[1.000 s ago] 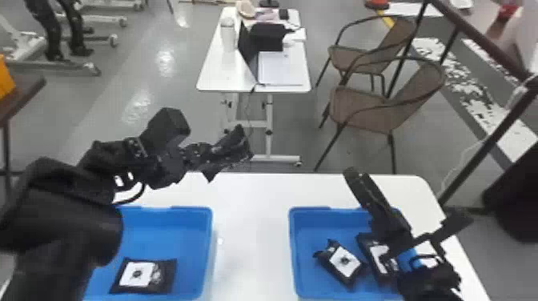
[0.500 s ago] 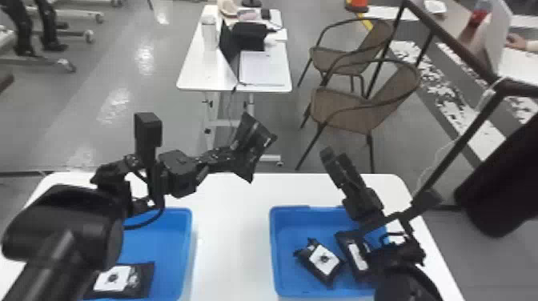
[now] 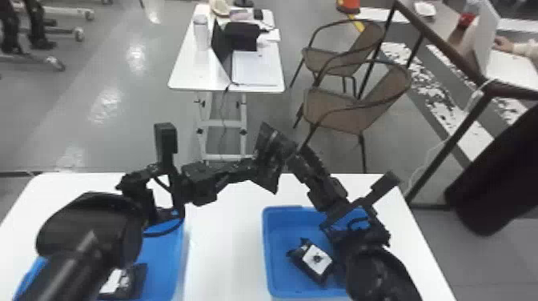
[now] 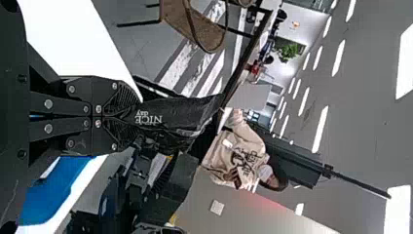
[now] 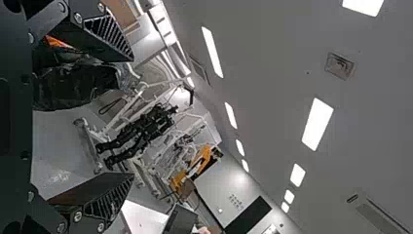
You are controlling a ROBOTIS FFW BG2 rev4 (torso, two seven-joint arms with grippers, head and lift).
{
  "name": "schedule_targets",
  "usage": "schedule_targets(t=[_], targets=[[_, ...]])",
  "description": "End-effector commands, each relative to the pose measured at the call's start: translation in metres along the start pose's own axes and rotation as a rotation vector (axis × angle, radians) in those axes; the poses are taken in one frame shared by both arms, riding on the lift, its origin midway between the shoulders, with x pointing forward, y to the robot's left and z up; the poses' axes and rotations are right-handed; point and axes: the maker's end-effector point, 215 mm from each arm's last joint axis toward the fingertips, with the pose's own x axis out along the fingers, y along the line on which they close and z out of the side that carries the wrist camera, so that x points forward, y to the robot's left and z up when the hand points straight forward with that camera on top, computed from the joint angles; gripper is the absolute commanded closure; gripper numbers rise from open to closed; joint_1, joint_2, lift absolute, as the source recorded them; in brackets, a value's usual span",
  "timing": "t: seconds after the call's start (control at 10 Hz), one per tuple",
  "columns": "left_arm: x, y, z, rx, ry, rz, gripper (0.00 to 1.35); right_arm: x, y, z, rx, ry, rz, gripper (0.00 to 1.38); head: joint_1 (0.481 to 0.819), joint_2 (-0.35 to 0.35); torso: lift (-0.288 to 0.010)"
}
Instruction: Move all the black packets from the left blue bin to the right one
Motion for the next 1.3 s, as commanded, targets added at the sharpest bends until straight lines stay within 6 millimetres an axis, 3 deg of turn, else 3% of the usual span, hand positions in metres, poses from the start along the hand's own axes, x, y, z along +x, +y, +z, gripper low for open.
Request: schedule_targets(t=[0.0,0.1,0.2,0.3,0.4,0.5,0.6,0.7,1.0,1.2], targets=[[0.005,-0.007,-0.005,-0.053,-0.024,-0.016,1.21,0.006,0.004,-0.005,-0.005,0.009,0.006,0.12,0.695,-0.127,0.000],[0.011,-0.014,-0.010,-0.069,-0.012,-0.037,1.21,0.008,0.002,-0.005,-0.004,0.011,0.004,0.09,0.695,-0.133,0.000],[0.015,-0.020,-0.015,-0.084,-0.005,-0.056,1.21,0.010,0.002,-0.005,-0.006,0.012,0.006,0.16,0.695,-0.139,0.000],[0.017,-0.022,-0.017,-0.092,-0.001,-0.062,1.21,0.013,0.003,-0.001,-0.004,0.005,0.011,0.50,0.695,-0.143,0.000],[0.017,-0.022,-0.021,-0.099,0.002,-0.063,1.20,0.013,0.003,0.000,-0.002,0.003,0.014,1.07,0.695,-0.150,0.000],[0.016,-0.021,-0.021,-0.097,0.003,-0.059,1.20,0.011,0.001,0.000,0.007,-0.002,0.008,1.16,0.695,-0.153,0.000],[0.014,-0.017,-0.018,-0.094,-0.001,-0.051,1.20,0.008,0.001,-0.001,0.014,-0.008,0.006,1.16,0.695,-0.154,0.000],[0.011,-0.013,-0.017,-0.088,-0.001,-0.039,1.20,0.005,0.002,-0.001,0.027,-0.017,0.005,1.30,0.695,-0.155,0.000],[0.004,0.001,-0.013,-0.098,-0.013,-0.008,1.20,-0.002,0.007,0.001,0.033,-0.036,0.014,1.27,0.695,-0.142,0.000],[0.010,-0.006,-0.015,-0.110,-0.012,-0.027,1.20,-0.005,0.002,0.000,0.053,-0.049,0.003,1.27,0.695,-0.139,0.000]])
